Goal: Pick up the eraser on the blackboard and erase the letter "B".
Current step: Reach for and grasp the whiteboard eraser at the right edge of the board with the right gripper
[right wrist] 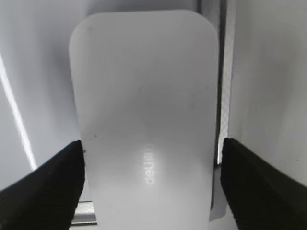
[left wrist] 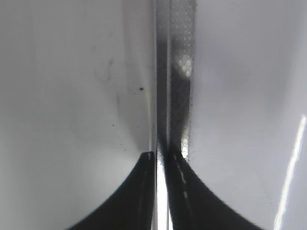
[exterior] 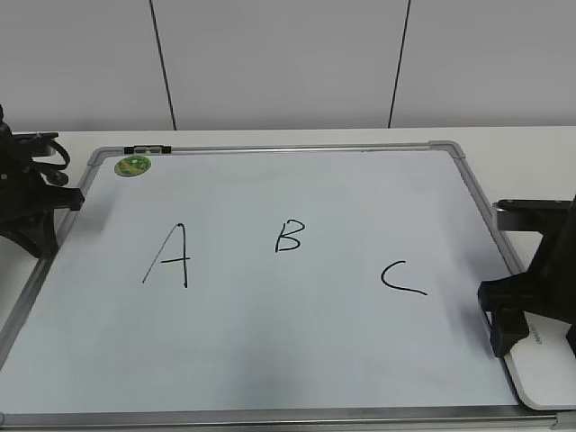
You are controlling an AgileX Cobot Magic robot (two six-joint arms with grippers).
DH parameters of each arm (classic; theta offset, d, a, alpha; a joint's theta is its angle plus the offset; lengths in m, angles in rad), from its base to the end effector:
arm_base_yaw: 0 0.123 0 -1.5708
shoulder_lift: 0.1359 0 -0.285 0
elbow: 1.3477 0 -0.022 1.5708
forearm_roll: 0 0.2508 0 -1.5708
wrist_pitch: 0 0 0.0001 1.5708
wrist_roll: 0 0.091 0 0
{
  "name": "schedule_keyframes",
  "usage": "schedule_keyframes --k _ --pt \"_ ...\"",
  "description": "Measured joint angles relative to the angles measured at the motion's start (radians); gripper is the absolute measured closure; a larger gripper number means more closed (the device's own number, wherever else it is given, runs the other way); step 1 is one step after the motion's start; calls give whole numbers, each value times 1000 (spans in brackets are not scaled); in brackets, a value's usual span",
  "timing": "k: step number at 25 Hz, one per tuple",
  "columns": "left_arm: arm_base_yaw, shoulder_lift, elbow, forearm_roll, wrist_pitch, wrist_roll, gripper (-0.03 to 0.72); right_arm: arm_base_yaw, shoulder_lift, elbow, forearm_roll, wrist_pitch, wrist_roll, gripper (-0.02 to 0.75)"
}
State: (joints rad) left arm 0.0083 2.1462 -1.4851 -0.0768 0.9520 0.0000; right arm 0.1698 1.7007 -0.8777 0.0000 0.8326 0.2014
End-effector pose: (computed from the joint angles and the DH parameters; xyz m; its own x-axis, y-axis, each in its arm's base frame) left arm 0.4128 -0.0023 0.1305 -0.9977 -0.0528 -0.0434 -0.0499 0.9967 -0.0644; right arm 0.2717 0.0466 0.1550 -0.9995 0.0316 -0.0023 0.0316 0.9995 0.0005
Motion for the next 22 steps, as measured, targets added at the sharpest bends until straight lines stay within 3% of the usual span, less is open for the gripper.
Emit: schedule_keyframes --k 5,11,22 --pt "0 0 0 -2 0 0 619 0 15 0 0 -6 0 94" --pt "0 0 0 -2 0 0 614 0 15 0 0 -10 0 196" --pt "0 0 0 -4 0 0 613 0 15 0 0 -13 0 208"
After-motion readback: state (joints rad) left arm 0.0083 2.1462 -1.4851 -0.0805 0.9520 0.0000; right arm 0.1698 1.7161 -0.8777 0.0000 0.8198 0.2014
